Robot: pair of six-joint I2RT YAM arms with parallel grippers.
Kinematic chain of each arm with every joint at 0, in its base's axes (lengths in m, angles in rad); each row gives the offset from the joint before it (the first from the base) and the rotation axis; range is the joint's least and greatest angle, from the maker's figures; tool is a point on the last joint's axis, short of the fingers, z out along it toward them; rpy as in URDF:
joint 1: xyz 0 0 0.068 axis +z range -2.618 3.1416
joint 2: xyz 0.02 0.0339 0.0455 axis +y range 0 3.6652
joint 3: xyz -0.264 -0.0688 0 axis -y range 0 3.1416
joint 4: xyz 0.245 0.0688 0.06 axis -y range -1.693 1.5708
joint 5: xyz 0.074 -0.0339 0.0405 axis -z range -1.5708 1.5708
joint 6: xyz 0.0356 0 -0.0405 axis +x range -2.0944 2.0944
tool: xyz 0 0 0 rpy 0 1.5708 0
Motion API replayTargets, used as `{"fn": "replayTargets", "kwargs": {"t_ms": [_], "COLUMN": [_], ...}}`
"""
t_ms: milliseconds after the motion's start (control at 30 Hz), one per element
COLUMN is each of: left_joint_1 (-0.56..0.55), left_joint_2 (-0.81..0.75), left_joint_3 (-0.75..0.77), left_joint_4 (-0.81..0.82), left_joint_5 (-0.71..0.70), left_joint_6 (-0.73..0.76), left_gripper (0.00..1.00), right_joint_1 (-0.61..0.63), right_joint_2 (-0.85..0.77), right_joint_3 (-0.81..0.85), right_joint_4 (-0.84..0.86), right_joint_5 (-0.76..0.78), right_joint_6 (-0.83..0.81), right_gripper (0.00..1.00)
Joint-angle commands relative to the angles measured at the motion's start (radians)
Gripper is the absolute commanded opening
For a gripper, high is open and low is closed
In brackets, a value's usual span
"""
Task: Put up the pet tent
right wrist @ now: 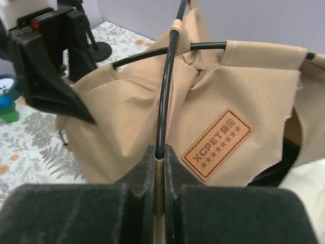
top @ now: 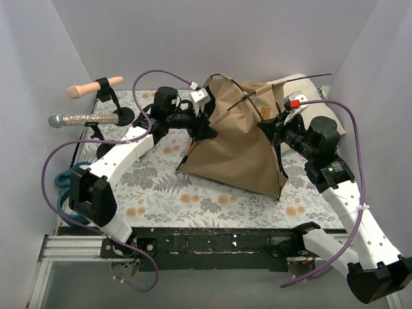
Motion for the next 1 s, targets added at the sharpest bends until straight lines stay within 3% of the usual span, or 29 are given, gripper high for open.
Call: {"fn": "replayTargets", "kwargs": {"t_ms": [0,167,300,400,500,533,667,733,800,967], "left_joint_1": [-0.014,-0.075,-0.112,-0.115,-0.115,-0.112,-0.069,-0.045,-0.041,-0.041], "left_joint_2": [0.049,0.119,0.159,0.184,0.184,0.181,0.173,0.162,0.148,0.148], "left_joint_3": [0.152,0.275,0.326,0.349,0.364,0.369,0.418,0.432,0.433,0.456], "left_joint_4": [0.033,-0.04,-0.039,-0.039,-0.16,-0.203,-0.414,-0.488,-0.56,-0.674], "left_joint_5": [0.103,0.094,0.076,0.068,0.089,0.082,0.114,0.132,0.111,0.085], "left_joint_6": [0.067,0.164,0.159,0.149,0.341,0.407,0.616,0.713,0.852,1.124], "left_gripper": [0.45,0.43,0.4,0.25,0.0,0.0,0.0,0.0,0.0,0.0], "right_joint_1": [0.022,0.068,0.114,0.128,0.127,0.127,0.118,0.095,0.076,0.052], "right_joint_2": [-0.015,0.014,0.034,0.029,0.04,0.044,0.04,0.028,0.02,0.067], "right_joint_3": [0.01,0.002,-0.004,-0.014,0.019,0.053,0.203,0.264,0.317,0.423], "right_joint_4": [0.074,0.073,0.065,0.082,0.058,0.024,-0.155,-0.241,-0.283,-0.384], "right_joint_5": [-0.136,-0.134,-0.133,-0.144,-0.19,-0.186,-0.118,-0.097,-0.055,-0.071], "right_joint_6": [0.051,0.054,0.057,0.061,0.023,-0.01,-0.198,-0.276,-0.31,-0.467], "right_gripper": [0.01,0.01,0.01,0.01,0.01,0.06,0.48,0.62,0.69,0.74]}}
